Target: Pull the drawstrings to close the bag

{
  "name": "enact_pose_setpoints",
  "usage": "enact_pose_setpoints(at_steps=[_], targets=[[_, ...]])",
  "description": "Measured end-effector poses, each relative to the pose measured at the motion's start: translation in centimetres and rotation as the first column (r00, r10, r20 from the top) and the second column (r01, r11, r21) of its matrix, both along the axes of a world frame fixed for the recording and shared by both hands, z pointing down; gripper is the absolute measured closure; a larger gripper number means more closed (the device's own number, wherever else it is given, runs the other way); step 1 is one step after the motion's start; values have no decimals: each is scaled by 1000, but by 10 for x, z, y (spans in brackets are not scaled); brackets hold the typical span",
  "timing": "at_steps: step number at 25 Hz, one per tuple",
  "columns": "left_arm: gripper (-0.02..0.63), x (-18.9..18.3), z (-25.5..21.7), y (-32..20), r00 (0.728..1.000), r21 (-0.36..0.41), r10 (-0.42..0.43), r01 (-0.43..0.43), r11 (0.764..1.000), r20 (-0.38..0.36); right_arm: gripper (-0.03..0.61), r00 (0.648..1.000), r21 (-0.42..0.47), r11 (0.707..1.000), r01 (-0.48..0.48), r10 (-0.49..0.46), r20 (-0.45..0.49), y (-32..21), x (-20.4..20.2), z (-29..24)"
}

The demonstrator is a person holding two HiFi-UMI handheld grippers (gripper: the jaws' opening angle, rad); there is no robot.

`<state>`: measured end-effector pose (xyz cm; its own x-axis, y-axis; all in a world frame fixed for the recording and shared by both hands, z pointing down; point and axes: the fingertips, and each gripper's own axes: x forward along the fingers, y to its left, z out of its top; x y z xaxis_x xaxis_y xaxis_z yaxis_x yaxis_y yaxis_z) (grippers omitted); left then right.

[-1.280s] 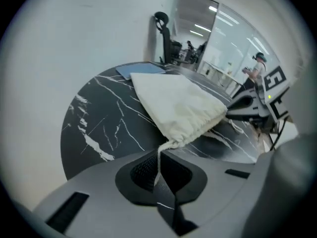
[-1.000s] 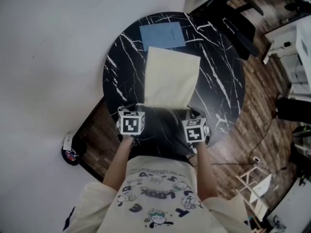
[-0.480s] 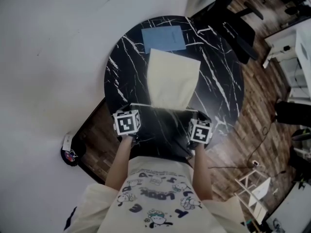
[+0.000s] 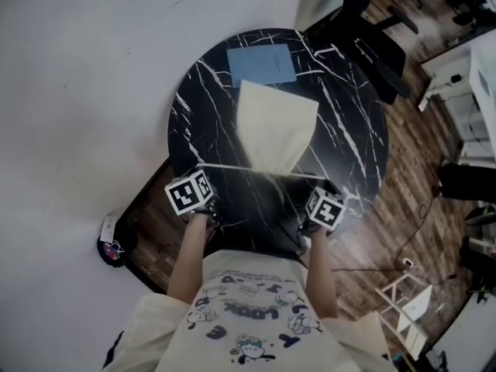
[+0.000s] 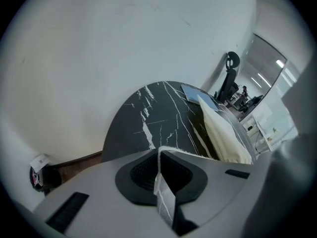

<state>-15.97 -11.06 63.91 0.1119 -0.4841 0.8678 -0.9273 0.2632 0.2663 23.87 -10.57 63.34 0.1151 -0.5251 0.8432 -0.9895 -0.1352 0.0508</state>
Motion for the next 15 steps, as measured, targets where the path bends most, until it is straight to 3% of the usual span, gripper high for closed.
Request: enact_pose_setpoints(at_steps=[9, 11, 15], targets=[[572, -23, -4, -1, 993, 8, -115, 115, 993, -34, 557, 991, 22, 991, -134, 134, 20, 7, 27, 0], [572, -19, -6, -1, 998, 21, -64, 65, 998, -22, 557, 998, 33, 997, -69, 68, 11, 6, 24, -1], [572, 10, -11, -2, 984, 70, 167, -171, 983, 58, 557, 996, 54, 997, 59, -62, 57, 5, -2, 2]])
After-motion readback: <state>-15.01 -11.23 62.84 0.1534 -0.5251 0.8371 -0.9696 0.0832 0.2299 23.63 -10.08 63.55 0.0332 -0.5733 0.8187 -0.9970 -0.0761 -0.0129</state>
